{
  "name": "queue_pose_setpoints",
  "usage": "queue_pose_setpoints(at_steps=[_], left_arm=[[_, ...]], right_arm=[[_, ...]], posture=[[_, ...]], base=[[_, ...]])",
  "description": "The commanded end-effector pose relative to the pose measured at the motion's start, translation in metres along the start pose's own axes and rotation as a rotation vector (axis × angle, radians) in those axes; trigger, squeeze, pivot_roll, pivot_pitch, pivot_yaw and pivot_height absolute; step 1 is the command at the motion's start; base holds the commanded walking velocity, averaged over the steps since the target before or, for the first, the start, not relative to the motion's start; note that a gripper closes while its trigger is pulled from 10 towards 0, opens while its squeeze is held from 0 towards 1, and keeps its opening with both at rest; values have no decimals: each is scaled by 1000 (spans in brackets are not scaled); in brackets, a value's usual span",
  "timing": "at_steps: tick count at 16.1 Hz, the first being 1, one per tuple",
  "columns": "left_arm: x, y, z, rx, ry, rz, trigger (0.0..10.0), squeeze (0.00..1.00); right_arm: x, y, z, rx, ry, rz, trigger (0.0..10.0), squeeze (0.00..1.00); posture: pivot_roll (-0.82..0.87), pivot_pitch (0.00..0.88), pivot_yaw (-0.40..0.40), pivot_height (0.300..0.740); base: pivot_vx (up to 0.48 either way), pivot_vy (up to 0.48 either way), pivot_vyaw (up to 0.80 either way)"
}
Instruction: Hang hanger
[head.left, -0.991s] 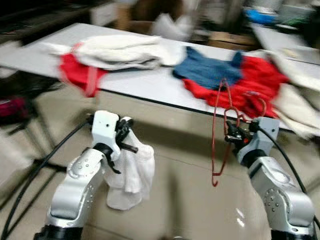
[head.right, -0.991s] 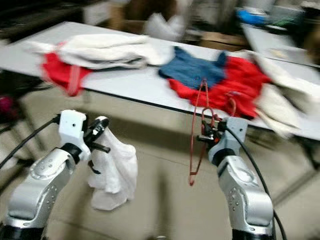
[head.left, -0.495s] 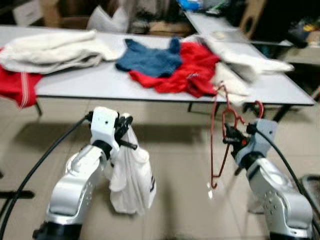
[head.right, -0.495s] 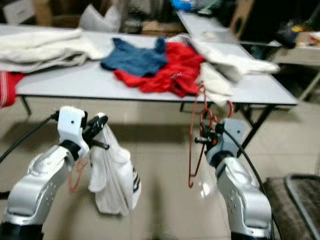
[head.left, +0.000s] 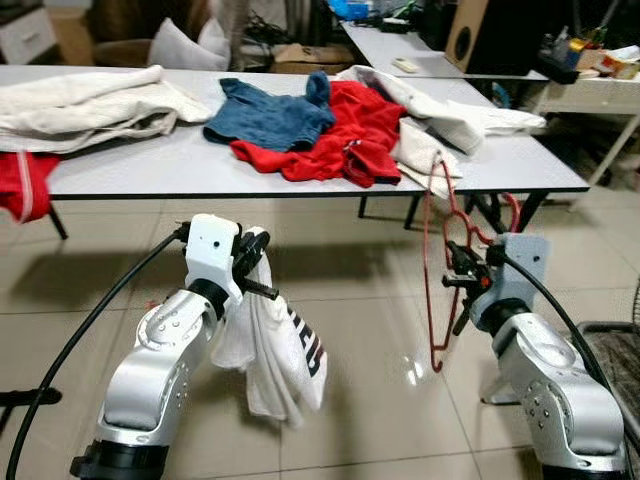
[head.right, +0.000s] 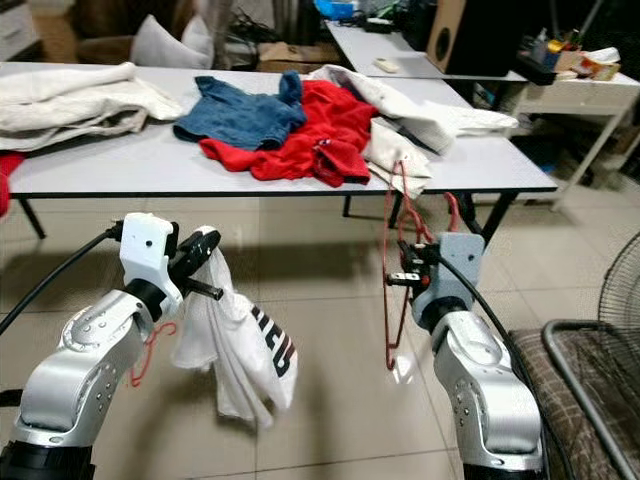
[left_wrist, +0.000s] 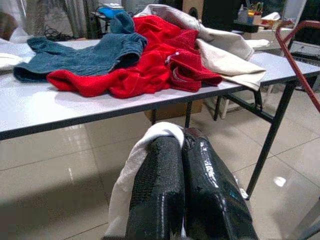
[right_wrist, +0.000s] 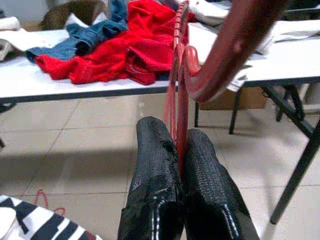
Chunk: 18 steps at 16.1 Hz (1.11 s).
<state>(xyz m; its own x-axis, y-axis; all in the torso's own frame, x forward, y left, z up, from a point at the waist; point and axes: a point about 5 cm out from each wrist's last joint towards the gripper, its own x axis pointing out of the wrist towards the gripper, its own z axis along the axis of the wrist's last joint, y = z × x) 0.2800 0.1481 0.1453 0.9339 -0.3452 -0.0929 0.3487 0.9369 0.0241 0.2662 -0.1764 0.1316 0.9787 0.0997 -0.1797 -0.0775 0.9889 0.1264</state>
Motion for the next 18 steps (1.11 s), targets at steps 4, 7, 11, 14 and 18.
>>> queue_pose_setpoints(at_steps=[4,7,11,14,18], left_arm=[[3,0,11,8,-45,-16,10000,0],[3,-1,12,7,-51,-21,10000,0],[4,3,11,10,-55,-5,10000,0],[6,11,17,15,-74,24,10000,0],[5,19,18,25,-71,46,10000,0]], right_arm=[[0,0,7,-32,-32,11,10000,0],[-1,-1,6,-43,-27,20,10000,0],[1,1,10,-61,-46,52,10000,0],[2,6,11,-54,-63,85,10000,0],[2,8,9,-45,-59,96,10000,0]], posture=[[-89,0,-43,740],[-94,0,-50,740],[-97,0,-41,740],[-91,0,-40,740],[-86,0,-36,740]], base=[[263,0,0],[281,0,0],[300,0,0],[308,0,0],[319,0,0]])
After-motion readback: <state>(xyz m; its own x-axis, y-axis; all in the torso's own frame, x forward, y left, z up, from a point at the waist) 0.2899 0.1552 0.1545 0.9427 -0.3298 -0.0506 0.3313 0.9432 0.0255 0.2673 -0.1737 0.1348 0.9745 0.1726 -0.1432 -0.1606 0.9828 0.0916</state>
